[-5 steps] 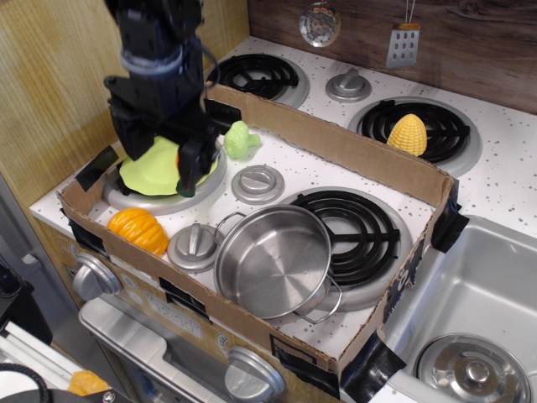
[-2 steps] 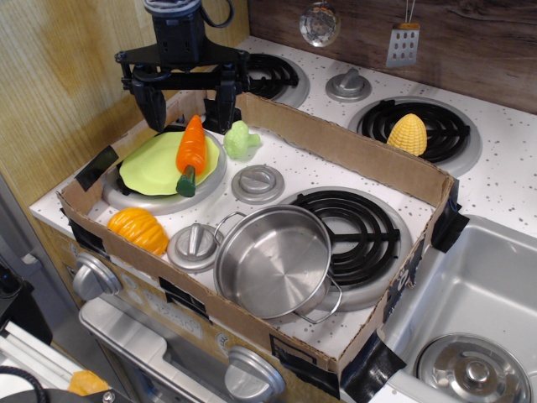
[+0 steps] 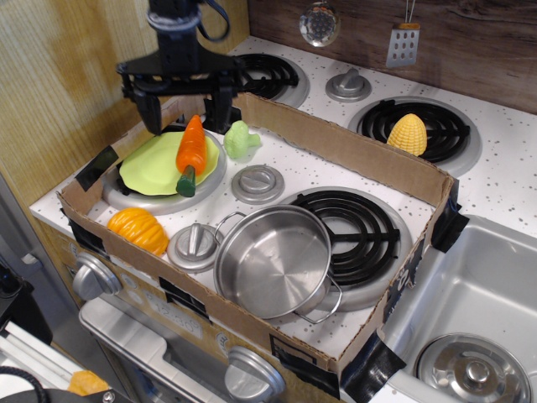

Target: Take carrot off plate

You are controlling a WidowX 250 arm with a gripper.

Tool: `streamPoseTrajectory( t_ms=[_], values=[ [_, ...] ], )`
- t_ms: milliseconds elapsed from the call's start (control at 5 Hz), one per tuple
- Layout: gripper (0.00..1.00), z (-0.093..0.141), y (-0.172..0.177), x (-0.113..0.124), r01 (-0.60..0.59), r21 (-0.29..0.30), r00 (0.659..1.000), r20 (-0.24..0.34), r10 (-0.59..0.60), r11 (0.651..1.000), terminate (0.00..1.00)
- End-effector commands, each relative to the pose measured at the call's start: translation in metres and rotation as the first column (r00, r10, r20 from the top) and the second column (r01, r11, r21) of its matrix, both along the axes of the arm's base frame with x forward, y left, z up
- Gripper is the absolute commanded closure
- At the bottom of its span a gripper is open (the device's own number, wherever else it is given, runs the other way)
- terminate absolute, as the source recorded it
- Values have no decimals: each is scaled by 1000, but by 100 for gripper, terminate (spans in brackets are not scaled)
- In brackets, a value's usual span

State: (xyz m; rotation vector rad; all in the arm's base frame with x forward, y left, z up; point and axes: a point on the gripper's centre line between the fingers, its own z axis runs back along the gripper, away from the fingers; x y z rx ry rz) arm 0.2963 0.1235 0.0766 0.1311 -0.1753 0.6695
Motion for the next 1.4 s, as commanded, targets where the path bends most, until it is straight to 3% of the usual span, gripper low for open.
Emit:
streamPoseTrajectory(
  t_ms=[0, 200, 800, 1000, 1200],
  values=[
    [0, -11, 21, 10, -11, -13, 1000, 18, 11, 1000, 0],
    [0, -15, 23, 12, -36, -17, 999, 1, 36, 999, 0],
    [0, -30, 27, 0, -49, -61, 998, 43, 52, 997, 0],
    [100, -36, 32, -1, -23, -101, 998, 53, 29, 995, 0],
    [100, -33, 34, 1, -15, -106, 999, 44, 20, 994, 0]
  ],
)
